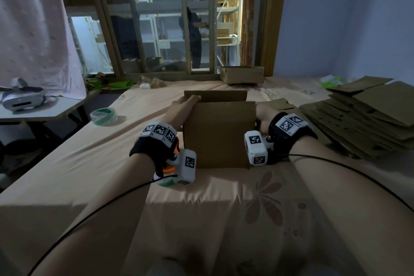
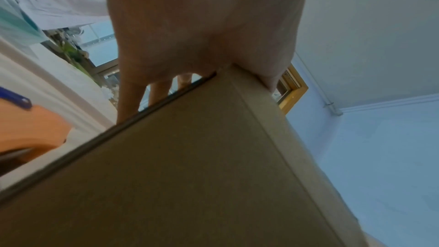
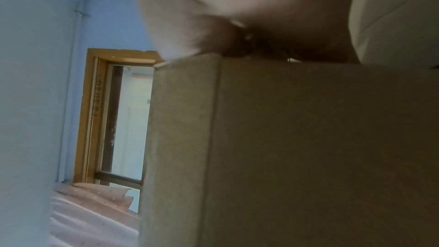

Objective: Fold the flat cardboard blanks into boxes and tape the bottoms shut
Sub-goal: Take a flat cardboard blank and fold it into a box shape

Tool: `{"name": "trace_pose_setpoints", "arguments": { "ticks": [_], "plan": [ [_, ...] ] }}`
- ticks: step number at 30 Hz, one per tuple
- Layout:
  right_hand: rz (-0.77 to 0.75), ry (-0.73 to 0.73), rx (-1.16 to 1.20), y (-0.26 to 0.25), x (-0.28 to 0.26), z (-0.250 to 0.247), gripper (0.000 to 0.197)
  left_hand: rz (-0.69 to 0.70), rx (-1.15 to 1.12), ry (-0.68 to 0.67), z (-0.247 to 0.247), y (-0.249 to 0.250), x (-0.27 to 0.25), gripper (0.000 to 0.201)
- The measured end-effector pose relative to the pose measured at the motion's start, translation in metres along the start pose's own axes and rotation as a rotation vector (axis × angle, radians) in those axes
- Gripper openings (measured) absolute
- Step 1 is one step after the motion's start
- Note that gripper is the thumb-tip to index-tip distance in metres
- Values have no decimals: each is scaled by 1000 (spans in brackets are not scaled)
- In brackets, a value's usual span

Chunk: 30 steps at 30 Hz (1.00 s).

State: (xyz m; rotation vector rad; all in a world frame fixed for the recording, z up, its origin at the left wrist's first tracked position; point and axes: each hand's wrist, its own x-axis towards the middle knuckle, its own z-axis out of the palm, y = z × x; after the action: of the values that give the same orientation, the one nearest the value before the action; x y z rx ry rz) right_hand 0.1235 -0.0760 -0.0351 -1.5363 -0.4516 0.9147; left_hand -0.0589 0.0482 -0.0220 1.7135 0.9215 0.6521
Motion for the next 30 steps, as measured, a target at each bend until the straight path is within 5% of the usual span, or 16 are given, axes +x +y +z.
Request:
{"name": "trace_pose_setpoints", "arguments": {
  "ticks": [4,6,10,14,18,21,26,30],
  "plan": [
    [-172,9,242,-9,-8,9,20,61,164,169,-3,-7,2,48],
    [-268,18,230,-12,-9,14,40,43,136,214,-5,-11,2,53],
    [-627,46,-550,-8,-14,17,43,178,126,182,0,-10,-1,49],
    [-768,108,-693,-1,-10,16,24,266,223,246,4,-5,-2,45],
    [-793,171,-866,-1,-10,18,34,229,183,216,4,-11,-1,29],
    [-749,85,-1187,-8,-14,28,30,210,118,140,4,-11,-1,12],
    [-477,-14,-1532,-12,-17,63,67,185,117,71,8,-5,4,26],
    [-384,13,-1541,-8,-10,73,60,144,306,-6,11,-2,8,34]
  ]
}}
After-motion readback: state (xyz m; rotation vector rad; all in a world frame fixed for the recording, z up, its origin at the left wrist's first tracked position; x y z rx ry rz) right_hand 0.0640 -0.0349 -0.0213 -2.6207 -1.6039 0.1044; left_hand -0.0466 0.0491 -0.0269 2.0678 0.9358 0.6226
